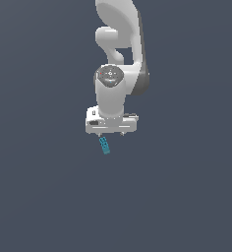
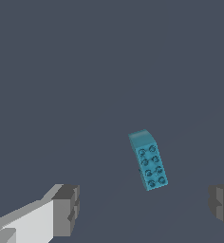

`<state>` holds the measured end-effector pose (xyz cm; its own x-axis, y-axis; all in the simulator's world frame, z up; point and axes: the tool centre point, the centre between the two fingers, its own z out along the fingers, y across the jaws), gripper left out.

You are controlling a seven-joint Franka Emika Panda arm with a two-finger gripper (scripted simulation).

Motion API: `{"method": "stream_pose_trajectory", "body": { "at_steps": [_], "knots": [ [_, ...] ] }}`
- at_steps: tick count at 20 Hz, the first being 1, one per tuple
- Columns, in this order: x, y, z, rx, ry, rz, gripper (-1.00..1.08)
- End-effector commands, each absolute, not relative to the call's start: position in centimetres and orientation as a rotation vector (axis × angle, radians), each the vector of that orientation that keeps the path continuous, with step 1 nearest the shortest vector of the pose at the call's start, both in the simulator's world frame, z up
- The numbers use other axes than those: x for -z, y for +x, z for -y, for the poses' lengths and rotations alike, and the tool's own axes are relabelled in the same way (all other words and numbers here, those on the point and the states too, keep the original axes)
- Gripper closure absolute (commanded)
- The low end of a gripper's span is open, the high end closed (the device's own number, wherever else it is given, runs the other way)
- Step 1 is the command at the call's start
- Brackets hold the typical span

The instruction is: Pick up the object and move it to a goal position.

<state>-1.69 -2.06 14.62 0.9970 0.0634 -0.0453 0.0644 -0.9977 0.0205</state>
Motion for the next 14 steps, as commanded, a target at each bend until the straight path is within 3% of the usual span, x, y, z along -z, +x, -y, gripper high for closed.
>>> {"method": "stream_pose_trajectory", "body": {
  "at_steps": [1, 14],
  "knots": [
    [-14.0, -1.8, 2.4, 0.066, 3.118, -0.136, -0.92],
    [-9.0, -3.1, 5.2, 0.02, 3.105, -0.452, -0.92]
  ]
}}
